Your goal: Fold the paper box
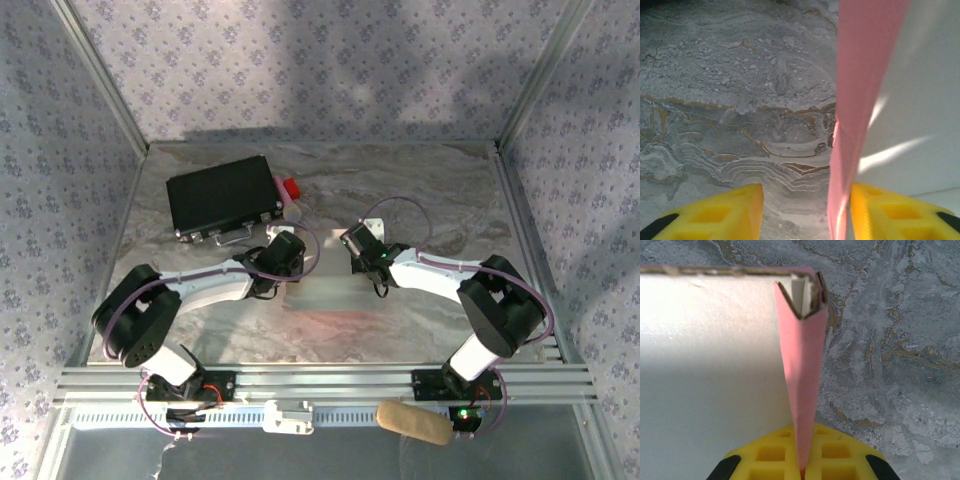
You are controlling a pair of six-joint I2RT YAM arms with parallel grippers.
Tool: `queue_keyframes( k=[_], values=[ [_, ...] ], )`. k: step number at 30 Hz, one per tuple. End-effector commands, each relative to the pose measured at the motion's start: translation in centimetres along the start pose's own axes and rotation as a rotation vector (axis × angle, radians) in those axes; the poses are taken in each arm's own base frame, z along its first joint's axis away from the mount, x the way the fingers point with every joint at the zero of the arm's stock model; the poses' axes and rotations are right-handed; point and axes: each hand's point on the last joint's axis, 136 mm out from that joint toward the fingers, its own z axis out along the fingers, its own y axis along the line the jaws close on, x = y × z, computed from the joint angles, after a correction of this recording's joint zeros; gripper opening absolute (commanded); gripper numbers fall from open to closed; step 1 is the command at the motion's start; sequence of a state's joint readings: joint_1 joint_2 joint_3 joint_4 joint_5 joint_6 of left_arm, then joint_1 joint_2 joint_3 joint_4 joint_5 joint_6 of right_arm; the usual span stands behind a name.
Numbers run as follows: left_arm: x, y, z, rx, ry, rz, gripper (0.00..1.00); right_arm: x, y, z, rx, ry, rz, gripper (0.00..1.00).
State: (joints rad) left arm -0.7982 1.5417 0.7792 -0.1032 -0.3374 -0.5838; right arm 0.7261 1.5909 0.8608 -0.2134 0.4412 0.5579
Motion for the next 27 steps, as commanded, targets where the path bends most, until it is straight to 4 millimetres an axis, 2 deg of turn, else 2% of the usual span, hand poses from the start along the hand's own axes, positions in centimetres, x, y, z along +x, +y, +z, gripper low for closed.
queue_keyframes(
  k=[1,6,11,12,17,21,24,27],
  values=[
    [-2.2,-0.1,0.3,-0.033,-0.064,-0.006,0.43,0.0,-1.0,-0.5,0.032,0.004,-0.012,0.0],
    [-2.0,-0.2,1.3,-0.048,-0.063,-0.002,0.31,0.0,-0.8,-0.4,0.025,0.006,-0.013,0.0],
    [-2.3,-0.6,1.6,-0.047,-0.081,0.005,0.32,0.1,-0.7,-0.3,0.023,0.008,-0.016,0.0],
    [-2.4,-0.6,1.7,-0.054,-0.083,0.005,0.29,0.0,-0.7,-0.3,0.022,0.007,-0.015,0.0],
    [-2.2,0.4,2.0,-0.127,-0.087,0.016,0.0,0.1,-0.9,-0.4,0.026,0.007,-0.013,0.0],
    [-2.0,2.0,1.0,-0.321,-0.1,0.064,0.0,0.1,-0.9,-0.5,0.029,0.007,-0.009,0.0],
    [-1.9,2.1,0.3,-0.423,-0.118,0.09,0.0,0.2,-0.8,-0.5,0.026,0.006,-0.001,0.0],
    [-1.8,1.3,0.3,-0.403,-0.134,0.082,0.0,0.3,-0.8,-0.5,0.026,0.008,-0.003,0.0]
  ],
)
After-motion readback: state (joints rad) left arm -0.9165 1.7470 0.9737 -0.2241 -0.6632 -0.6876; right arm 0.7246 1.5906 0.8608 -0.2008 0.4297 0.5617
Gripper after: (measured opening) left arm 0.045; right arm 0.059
